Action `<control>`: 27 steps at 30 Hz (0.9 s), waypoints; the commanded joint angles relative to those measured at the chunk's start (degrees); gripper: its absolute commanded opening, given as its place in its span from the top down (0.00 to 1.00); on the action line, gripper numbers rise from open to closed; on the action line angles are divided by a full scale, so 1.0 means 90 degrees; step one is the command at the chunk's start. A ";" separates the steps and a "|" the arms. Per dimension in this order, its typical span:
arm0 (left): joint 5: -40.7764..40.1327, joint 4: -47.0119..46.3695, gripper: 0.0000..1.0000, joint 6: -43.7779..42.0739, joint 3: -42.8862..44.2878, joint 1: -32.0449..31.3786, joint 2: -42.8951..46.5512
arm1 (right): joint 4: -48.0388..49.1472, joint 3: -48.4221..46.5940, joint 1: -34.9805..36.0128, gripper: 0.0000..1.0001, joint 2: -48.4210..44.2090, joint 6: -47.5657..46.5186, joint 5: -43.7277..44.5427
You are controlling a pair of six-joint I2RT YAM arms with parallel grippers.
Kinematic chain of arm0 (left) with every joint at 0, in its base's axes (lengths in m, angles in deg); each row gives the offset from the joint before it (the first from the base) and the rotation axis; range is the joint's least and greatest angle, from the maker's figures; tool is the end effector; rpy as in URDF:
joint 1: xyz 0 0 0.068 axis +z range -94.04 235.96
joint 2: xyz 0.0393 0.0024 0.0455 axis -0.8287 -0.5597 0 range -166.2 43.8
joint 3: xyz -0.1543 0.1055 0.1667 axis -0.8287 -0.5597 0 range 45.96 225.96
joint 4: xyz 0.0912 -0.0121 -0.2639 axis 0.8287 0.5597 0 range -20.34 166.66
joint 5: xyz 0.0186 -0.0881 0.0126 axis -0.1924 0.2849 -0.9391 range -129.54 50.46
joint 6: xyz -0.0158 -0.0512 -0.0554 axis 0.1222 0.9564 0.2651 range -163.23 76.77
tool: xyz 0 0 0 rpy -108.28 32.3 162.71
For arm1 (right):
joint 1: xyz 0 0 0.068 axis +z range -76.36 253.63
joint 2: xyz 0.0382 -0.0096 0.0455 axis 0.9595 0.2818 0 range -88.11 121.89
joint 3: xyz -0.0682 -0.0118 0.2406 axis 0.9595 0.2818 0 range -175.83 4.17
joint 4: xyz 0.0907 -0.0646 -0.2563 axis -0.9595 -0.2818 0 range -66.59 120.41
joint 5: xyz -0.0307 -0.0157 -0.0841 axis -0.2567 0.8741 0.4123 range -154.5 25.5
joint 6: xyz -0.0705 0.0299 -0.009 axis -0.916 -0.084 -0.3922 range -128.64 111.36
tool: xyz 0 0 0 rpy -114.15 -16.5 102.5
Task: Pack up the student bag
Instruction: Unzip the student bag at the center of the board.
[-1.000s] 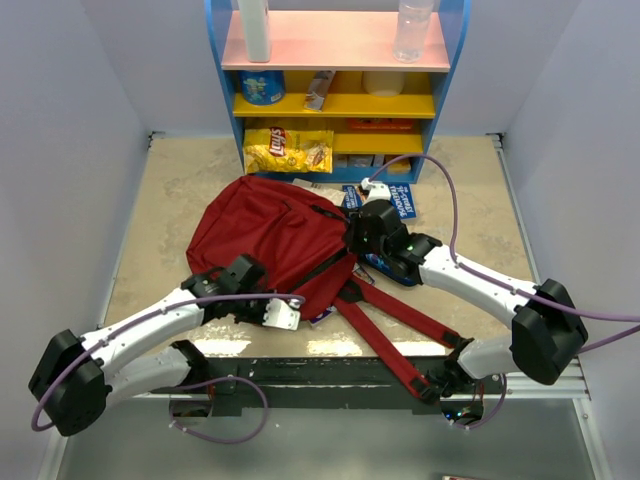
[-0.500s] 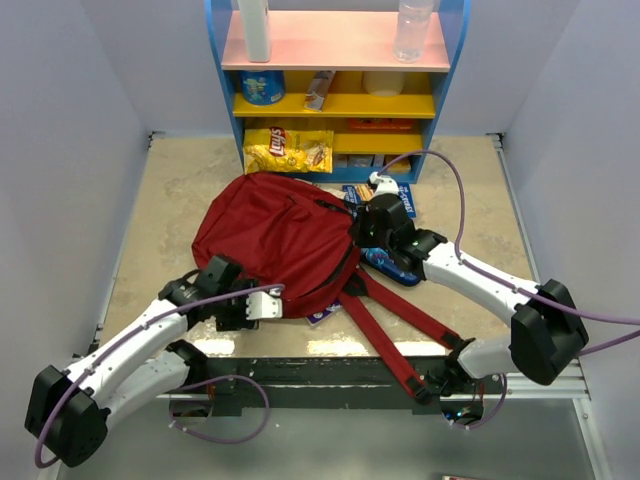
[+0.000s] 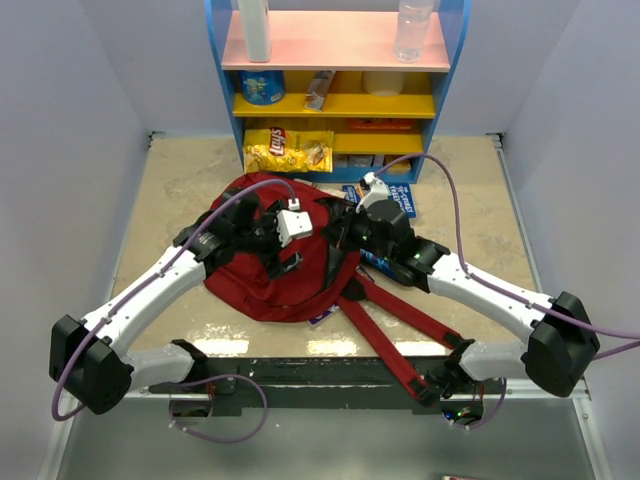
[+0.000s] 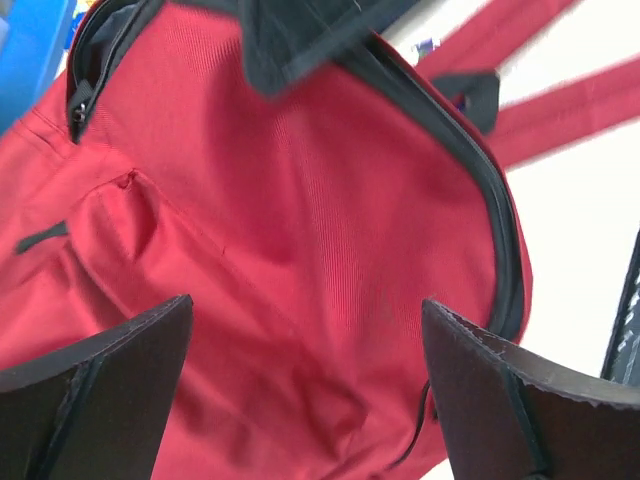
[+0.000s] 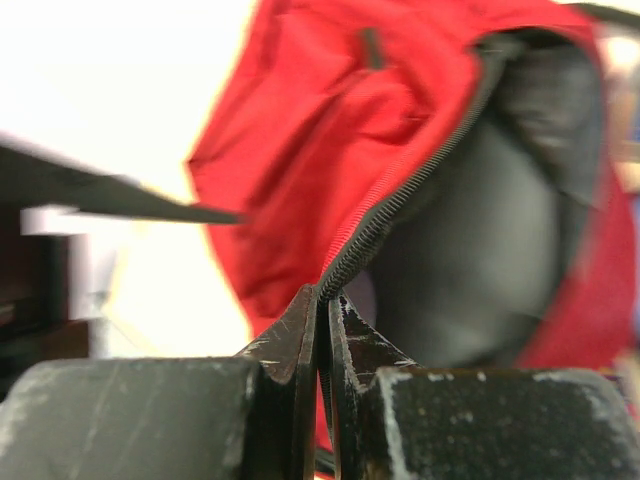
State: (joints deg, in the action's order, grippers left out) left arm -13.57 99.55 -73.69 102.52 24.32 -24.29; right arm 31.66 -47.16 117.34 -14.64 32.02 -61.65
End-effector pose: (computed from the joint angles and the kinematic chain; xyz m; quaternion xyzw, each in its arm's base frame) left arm 0.2409 -0.1822 0.2549 0.5373 0.7132 -0.2089 0.3987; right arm 0.2545 0.2389 0.2506 -0.0078 0.8234 0.3656 0.4339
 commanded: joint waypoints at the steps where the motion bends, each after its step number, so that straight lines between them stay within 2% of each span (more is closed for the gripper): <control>1: 0.0258 -0.0674 0.00 0.0912 -0.0004 -0.0030 0.0037 | 0.0777 -0.0370 0.0270 1.00 -0.0049 0.0774 -0.0317; 9: -0.0045 -0.0704 0.00 0.1948 -0.0082 -0.0030 0.0222 | 0.0973 -0.1093 0.0944 1.00 0.0635 0.1057 -0.0161; 17: -0.0005 -0.0792 0.00 0.2406 -0.0415 -0.0030 0.0271 | 0.0984 -0.1308 0.1121 1.00 0.0752 0.1078 0.0219; 23: 0.0511 -0.0354 0.00 0.2583 -0.0054 0.0048 0.0437 | 0.0720 -0.1211 0.1121 1.00 0.0723 0.0883 0.0659; 27: 0.1368 -0.0177 0.00 0.2769 0.0103 0.0088 0.0486 | 0.0613 -0.1230 0.1130 1.00 0.0811 0.0726 0.0864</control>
State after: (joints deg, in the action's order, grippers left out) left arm -10.51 96.71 -52.51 99.92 24.78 -21.89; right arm 35.92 -55.60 127.17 -7.10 39.93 -57.52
